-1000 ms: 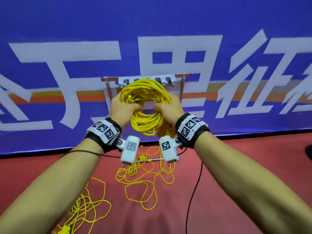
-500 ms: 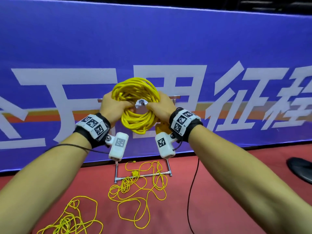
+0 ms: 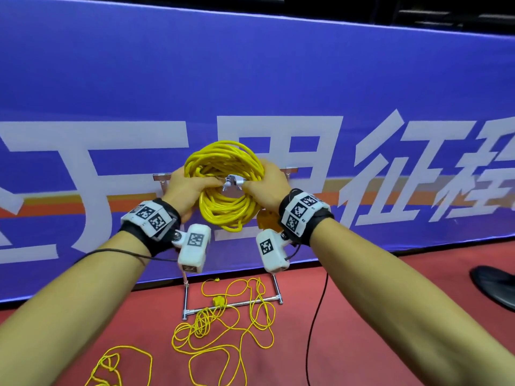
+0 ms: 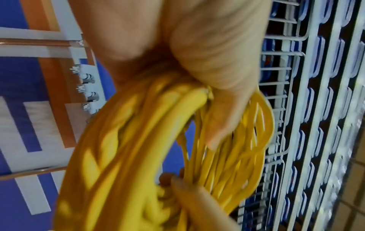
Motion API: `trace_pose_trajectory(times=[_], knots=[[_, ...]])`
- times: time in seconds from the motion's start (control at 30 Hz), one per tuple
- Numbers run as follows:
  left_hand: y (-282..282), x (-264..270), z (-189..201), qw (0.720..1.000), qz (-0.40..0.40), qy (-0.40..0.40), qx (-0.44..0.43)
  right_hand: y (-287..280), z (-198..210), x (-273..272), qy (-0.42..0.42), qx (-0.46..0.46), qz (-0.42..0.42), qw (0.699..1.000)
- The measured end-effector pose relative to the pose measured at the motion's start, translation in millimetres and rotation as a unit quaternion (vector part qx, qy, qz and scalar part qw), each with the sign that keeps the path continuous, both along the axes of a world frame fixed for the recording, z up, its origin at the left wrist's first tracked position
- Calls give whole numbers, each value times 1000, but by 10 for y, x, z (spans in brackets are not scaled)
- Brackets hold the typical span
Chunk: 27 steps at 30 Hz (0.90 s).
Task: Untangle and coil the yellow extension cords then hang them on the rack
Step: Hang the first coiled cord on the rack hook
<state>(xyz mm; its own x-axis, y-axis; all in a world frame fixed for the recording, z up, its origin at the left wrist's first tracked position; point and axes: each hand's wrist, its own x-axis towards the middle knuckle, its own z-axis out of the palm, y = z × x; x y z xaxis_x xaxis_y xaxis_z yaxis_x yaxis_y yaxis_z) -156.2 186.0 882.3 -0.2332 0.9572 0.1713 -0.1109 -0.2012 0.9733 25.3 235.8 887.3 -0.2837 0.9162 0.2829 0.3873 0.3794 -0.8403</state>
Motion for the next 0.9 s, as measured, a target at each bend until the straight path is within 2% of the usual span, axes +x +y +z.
trace_pose_trajectory(times=[0.07, 0.1, 0.17, 0.23, 0.33, 0.47, 0.53, 0.63, 0.77, 0.83, 0.9], knots=[[81, -81, -22, 989, -128, -66, -20, 138, -86, 14, 5, -5, 0, 1000], [126, -106, -36, 981, -163, -95, -33, 210, -134, 26, 7, -8, 6, 1000], [258, -136, -93, 967, -196, -153, -55, 364, -227, 44, -10, -13, 27, 999], [437, -150, -181, 963, -200, -165, -77, 568, -340, 51, -37, -18, 42, 998], [783, -130, -318, 962, -206, -123, -132, 947, -536, 88, -48, -33, 46, 997], [1305, 58, -460, 959, -176, -112, -193, 1522, -787, 194, -31, -85, 63, 994], [1575, 193, -493, 966, -141, -95, -193, 1799, -870, 279, -28, -111, 63, 991], [1973, 293, -513, 980, -116, -52, -150, 2267, -919, 357, -40, -117, 70, 990], [2428, 334, -630, 979, -149, -29, -137, 2837, -978, 481, -99, -96, 72, 988], [2690, 399, -707, 982, -128, 76, -112, 3093, -1024, 542, -103, -100, 76, 987], [2984, 504, -773, 973, -66, 197, -102, 3331, -1055, 582, -103, -98, 81, 987]])
